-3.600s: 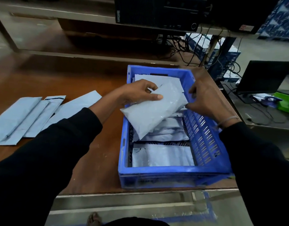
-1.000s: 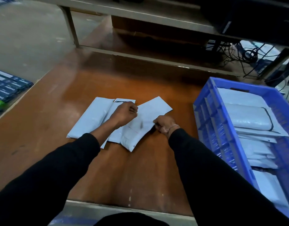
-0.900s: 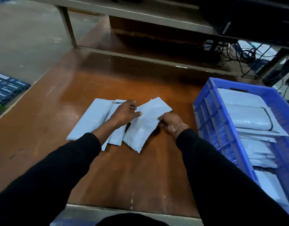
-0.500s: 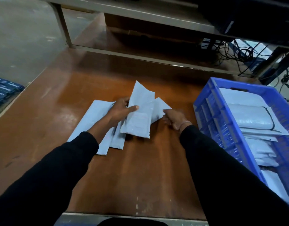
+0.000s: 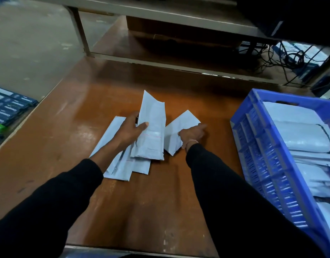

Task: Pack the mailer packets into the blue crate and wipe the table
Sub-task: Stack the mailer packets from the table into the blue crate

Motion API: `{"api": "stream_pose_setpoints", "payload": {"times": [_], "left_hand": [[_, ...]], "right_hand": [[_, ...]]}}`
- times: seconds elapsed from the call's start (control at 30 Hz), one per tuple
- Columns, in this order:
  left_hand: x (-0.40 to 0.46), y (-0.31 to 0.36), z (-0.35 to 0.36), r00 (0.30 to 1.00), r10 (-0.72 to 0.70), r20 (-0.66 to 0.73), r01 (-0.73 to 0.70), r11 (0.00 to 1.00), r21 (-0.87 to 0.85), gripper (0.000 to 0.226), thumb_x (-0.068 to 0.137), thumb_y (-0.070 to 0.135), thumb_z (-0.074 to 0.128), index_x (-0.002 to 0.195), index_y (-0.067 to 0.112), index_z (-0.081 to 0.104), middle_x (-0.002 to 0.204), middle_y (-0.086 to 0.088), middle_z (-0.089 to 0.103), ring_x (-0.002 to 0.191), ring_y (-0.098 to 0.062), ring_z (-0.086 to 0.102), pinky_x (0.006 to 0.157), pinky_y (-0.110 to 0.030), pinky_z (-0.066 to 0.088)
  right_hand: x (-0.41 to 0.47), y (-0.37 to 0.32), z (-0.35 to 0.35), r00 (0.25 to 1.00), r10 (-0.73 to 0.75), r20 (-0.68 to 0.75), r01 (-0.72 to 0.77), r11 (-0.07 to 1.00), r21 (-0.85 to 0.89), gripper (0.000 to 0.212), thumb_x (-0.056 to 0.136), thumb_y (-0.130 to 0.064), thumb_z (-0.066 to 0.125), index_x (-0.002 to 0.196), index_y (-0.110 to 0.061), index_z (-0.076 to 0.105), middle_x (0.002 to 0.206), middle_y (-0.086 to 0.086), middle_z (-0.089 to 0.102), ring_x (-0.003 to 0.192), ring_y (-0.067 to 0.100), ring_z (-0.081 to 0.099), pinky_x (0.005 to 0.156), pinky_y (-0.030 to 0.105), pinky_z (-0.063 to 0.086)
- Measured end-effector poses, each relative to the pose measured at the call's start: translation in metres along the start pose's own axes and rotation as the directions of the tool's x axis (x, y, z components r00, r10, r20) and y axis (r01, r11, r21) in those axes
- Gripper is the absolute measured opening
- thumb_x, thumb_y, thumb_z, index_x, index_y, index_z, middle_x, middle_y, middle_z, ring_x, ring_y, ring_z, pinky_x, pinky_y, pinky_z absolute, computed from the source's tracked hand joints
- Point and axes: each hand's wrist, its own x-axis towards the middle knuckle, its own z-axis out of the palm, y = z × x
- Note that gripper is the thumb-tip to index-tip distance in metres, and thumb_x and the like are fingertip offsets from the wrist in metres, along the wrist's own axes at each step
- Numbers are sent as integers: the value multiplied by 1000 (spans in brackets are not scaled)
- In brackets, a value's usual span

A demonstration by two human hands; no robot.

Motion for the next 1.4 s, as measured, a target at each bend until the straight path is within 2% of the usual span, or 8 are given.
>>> {"api": "stream_pose_setpoints", "payload": {"times": [0.3, 0.5, 0.67, 0.77, 1.03, 1.13, 1.33, 1.4], "left_hand": [[2, 18, 24, 999, -14, -51, 10, 997, -77, 33, 105, 36, 53, 135, 25, 43, 130, 4, 58, 107, -12, 61, 84, -29, 54], [2, 33, 54, 999, -46, 21, 50, 961, -271, 38, 105, 34, 56, 140, 23, 47, 128, 9, 61, 112, -14, 63, 84, -28, 56], [-13, 58, 78, 970, -123, 211, 224, 794, -565, 29, 107, 32, 50, 133, 21, 58, 125, 1, 71, 109, -19, 71, 83, -34, 61], [-22, 73, 82, 950, -37, 309, 225, 766, -602, 43, 104, 50, 43, 136, 25, 58, 128, 3, 71, 112, -18, 71, 92, -35, 60], [-19, 94, 95, 914, 146, 379, -48, 966, -256, 84, 77, 35, 89, 146, 32, 41, 135, 9, 61, 120, -14, 64, 93, -36, 60], [-24, 116, 95, 881, 233, 412, -200, 972, -123, 84, 81, 30, 87, 147, 36, 36, 137, 10, 55, 122, -11, 59, 92, -29, 59], [-27, 185, 100, 751, 432, 500, -610, 744, 273, 84, 78, 31, 79, 146, 43, 31, 139, 8, 54, 120, -19, 59, 96, -46, 54], [-29, 210, 109, 716, 445, 539, -679, 625, 385, 87, 74, 26, 78, 147, 41, 31, 135, 4, 58, 112, -21, 59, 90, -46, 53]], "right_hand": [[-10, -7, -107, 959, -219, 182, 141, 921, 364, 61, 78, 7, 75, 124, -14, 43, 106, 5, 61, 90, 19, 66, 56, 22, 55], [-25, -24, -166, 854, -251, 455, 77, 927, 367, 71, 70, -6, 88, 130, -18, 51, 118, 10, 70, 100, 29, 73, 88, 46, 60], [-44, -14, -142, 883, -317, 346, 224, 932, 283, 80, 70, -4, 88, 130, -14, 36, 109, 6, 67, 87, 19, 71, 59, 22, 58], [-40, -5, -135, 896, -371, 244, 283, 900, 331, 82, 69, -3, 89, 127, -13, 33, 112, 8, 66, 92, 18, 69, 65, 23, 57], [-37, 13, -171, 875, -471, 107, 450, 876, 175, 90, 59, -32, 97, 124, -22, 36, 106, 1, 62, 92, 13, 66, 62, 21, 49], [-34, 14, -197, 823, -565, 54, 562, 825, 64, 96, 58, -37, 96, 128, -21, 33, 123, 0, 54, 110, 16, 59, 83, 31, 54], [-27, -4, -273, 458, -888, -31, 839, 444, -313, 109, 59, -30, 89, 151, -15, 32, 148, 11, 36, 130, 30, 39, 97, 28, 30], [-29, -8, -296, 473, -881, 21, 851, 451, -269, 104, 63, -23, 86, 151, -24, 32, 137, 9, 48, 120, 26, 45, 92, 30, 37]]}}
